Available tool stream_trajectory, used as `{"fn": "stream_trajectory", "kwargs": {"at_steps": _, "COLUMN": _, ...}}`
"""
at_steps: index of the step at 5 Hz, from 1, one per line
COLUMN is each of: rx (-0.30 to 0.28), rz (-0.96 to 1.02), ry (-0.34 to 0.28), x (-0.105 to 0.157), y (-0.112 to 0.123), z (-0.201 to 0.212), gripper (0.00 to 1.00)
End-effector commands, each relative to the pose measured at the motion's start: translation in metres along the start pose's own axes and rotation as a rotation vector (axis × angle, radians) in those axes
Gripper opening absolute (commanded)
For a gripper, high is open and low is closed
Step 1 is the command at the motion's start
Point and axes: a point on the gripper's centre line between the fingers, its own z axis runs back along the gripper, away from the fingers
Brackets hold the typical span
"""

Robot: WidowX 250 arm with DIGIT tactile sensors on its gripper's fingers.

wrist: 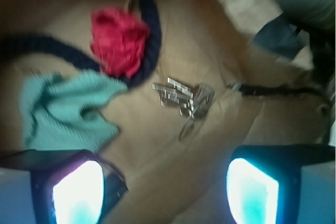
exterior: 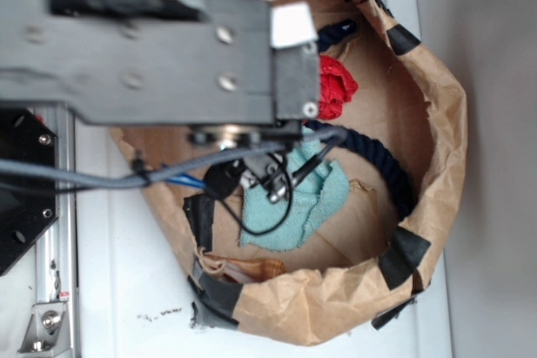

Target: Grab the silver keys.

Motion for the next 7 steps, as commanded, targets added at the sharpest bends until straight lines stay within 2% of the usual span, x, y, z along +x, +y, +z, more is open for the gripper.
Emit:
{"fn": "stream_trajectory", "kwargs": {"at_steps": 1, "rx": -0.03, "rz": 0.024, "ry": -0.035, "x": 0.011, "y": 0.01, "z": 0.011, "gripper": 1.0}}
{"fn": "stream_trajectory", "kwargs": {"at_steps": 3, "rx": -0.03, "rz": 0.024, "ry": -0.035, "x": 0.011, "y": 0.01, "z": 0.011, "gripper": 1.0}}
{"fn": "stream_trajectory", "kwargs": {"at_steps": 4, "rx": -0.061, "rz": 0.027, "ry": -0.097, "x": 0.018, "y": 0.002, "z": -0.001, "gripper": 1.0}}
{"fn": "stream_trajectory", "kwargs": {"at_steps": 5, "rx": -0.08, "rz": 0.061, "ry": -0.12, "x": 0.023, "y": -0.001, "z": -0.017, "gripper": 1.0}}
{"fn": "stream_trajectory", "kwargs": {"at_steps": 6, "rx": -0.064, "rz": 0.113, "ry": -0.103, "x": 0.027, "y": 0.005, "z": -0.026, "gripper": 1.0}}
{"fn": "stream_trajectory", "kwargs": {"at_steps": 7, "rx": 0.003, "rz": 0.234, "ry": -0.04, "x": 0.034, "y": 0.009, "z": -0.037, "gripper": 1.0}}
